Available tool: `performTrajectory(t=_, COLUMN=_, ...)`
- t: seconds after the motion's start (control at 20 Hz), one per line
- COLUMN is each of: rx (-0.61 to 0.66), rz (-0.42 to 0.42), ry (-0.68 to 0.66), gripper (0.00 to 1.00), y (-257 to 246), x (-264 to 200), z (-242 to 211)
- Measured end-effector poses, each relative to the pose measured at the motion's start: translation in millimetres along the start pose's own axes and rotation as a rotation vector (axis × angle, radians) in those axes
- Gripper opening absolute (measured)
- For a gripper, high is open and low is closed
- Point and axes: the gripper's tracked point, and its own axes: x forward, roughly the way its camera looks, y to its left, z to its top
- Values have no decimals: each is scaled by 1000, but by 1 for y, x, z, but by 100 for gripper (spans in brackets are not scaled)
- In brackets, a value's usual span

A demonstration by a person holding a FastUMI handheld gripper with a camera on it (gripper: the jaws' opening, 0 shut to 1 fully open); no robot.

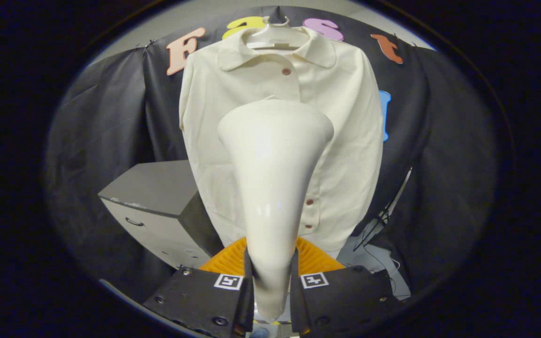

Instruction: Iron the clothes twice with a garment steamer, once on the left side and once on the right side.

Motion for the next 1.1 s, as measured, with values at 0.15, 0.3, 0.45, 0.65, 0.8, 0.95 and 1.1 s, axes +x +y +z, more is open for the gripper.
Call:
performTrajectory(t=0.15, rx=-14, rz=-19, ry=-57, gripper=30, y=-27, x=-4, z=53)
performTrajectory(t=0.3, rx=-19, rz=-40, ry=-93, gripper=30, y=-52, x=1, z=94)
performTrajectory(t=0.45, rx=-55, rz=-45, ry=-103, gripper=30, y=-70, x=12, z=127)
performTrajectory(t=0.65, rx=-41, rz=-69, ry=-97, gripper=30, y=-98, x=26, z=152)
performTrajectory(t=0.8, rx=-56, rz=-108, ry=-94, gripper=30, y=-120, x=37, z=163)
performTrajectory(t=0.95, rx=-29, rz=-111, ry=-75, gripper=30, y=-135, x=48, z=171)
performTrajectory(t=1.1, rx=-56, rz=-96, ry=-63, gripper=30, y=-140, x=54, z=175)
